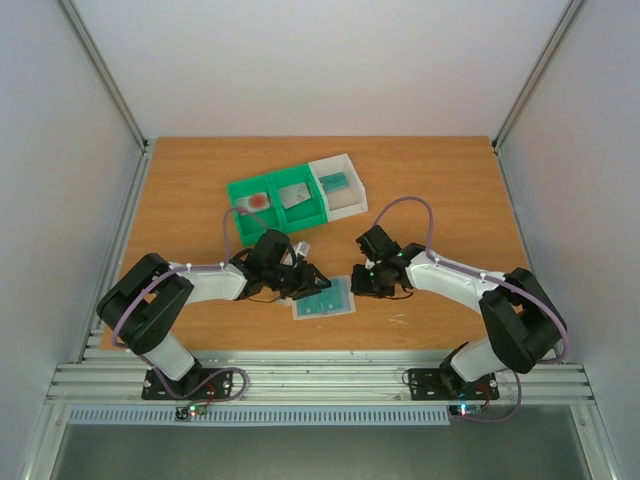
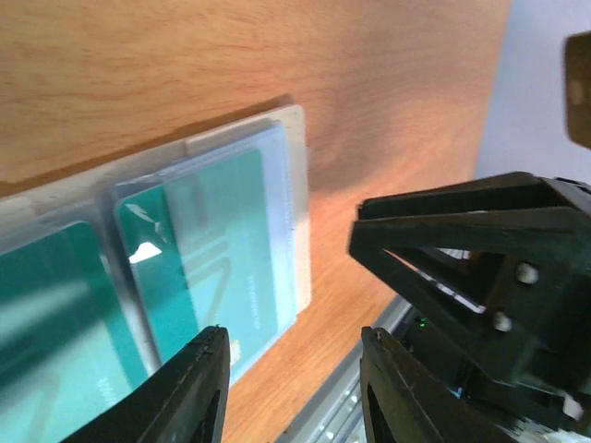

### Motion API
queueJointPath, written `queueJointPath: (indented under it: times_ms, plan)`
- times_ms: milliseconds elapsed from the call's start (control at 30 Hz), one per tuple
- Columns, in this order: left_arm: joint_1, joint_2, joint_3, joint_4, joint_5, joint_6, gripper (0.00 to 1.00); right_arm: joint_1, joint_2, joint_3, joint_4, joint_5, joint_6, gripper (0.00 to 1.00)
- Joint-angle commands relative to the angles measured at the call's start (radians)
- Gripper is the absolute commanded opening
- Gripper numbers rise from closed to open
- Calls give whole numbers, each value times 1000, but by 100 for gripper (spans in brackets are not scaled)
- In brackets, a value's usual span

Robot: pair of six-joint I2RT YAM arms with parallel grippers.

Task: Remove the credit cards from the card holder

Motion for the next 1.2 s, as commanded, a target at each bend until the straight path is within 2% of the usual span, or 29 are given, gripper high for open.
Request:
queueJointPath:
  times_ms: [0, 200, 300, 467, 733, 1167]
  plan:
    - [-2, -17, 27, -71, -67, 57, 40, -2, -34, 23, -16, 8, -8, 27]
    - [-1, -22, 35, -155, -138, 100, 38, -2, -24, 22, 62, -106, -5, 25]
    - [2, -17, 28, -147, -141, 104, 37, -2, -7, 25, 88, -140, 0, 22]
    - [1, 17, 21, -96, -119, 87, 36, -2, 17, 21, 104, -142, -2, 16]
    - [1, 54, 10, -36, -101, 51, 32, -2, 85, 18, 101, -137, 2, 11]
    - [1, 93, 12, 19, -84, 26, 28, 0, 125, 13, 82, -112, 7, 10]
